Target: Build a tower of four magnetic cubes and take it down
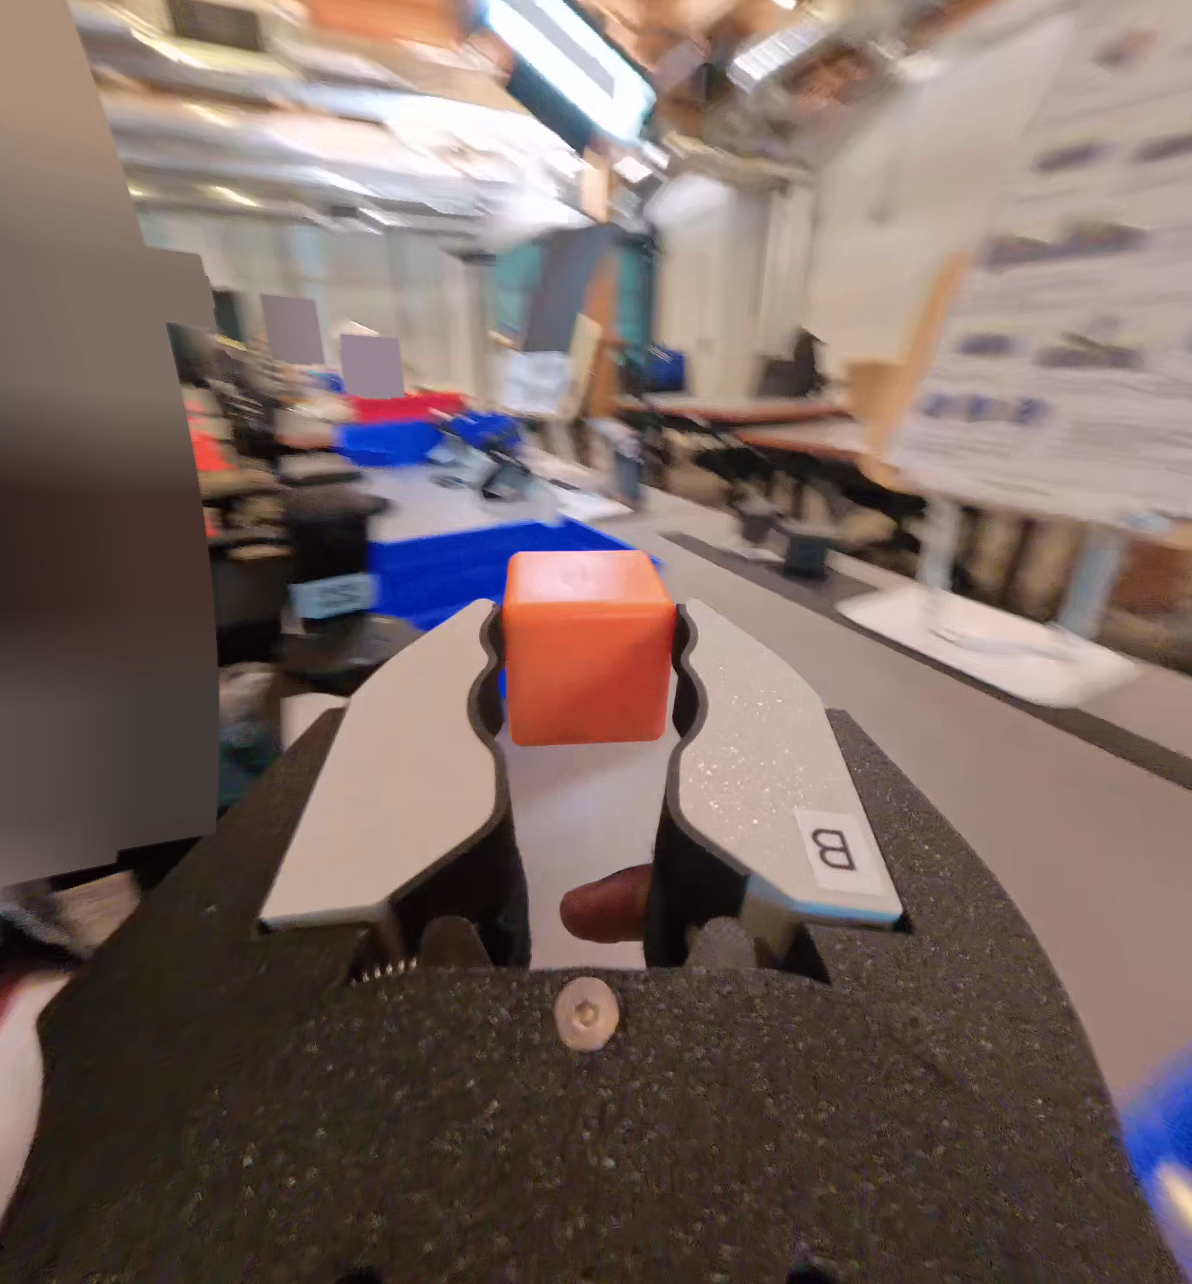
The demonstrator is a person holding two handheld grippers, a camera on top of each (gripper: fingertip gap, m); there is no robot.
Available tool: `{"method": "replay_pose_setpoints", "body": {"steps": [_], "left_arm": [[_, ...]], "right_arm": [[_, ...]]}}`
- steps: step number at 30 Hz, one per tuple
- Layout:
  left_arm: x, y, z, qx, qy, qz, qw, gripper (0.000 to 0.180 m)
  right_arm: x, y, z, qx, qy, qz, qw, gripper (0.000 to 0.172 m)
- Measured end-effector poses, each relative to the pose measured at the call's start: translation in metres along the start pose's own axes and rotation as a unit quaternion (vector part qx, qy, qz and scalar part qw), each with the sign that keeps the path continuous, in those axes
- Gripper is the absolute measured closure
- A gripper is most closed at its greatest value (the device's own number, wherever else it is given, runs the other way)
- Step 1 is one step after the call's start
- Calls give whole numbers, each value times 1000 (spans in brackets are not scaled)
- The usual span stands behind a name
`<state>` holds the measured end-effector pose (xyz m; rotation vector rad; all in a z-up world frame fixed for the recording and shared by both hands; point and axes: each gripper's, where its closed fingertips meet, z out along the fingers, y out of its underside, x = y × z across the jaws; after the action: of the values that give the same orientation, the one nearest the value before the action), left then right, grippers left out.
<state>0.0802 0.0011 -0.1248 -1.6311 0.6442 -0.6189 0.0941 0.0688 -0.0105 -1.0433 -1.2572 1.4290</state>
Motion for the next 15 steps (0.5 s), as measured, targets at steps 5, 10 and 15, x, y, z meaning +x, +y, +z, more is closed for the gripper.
{"method": "replay_pose_setpoints", "body": {"steps": [5, 10, 15], "left_arm": [[0, 0, 0, -1, -1, 2, 1000, 130], [0, 0, 0, -4, 1, 3, 1000, 130], [0, 1, 0, -5, 0, 5, 1000, 130]], "right_arm": [[117, -4, -55, -147, 245, -27, 958, 125], [208, 47, -103, -331, 368, 55, 867, 125], [253, 109, -117, -445, 395, 122, 795, 125]]}}
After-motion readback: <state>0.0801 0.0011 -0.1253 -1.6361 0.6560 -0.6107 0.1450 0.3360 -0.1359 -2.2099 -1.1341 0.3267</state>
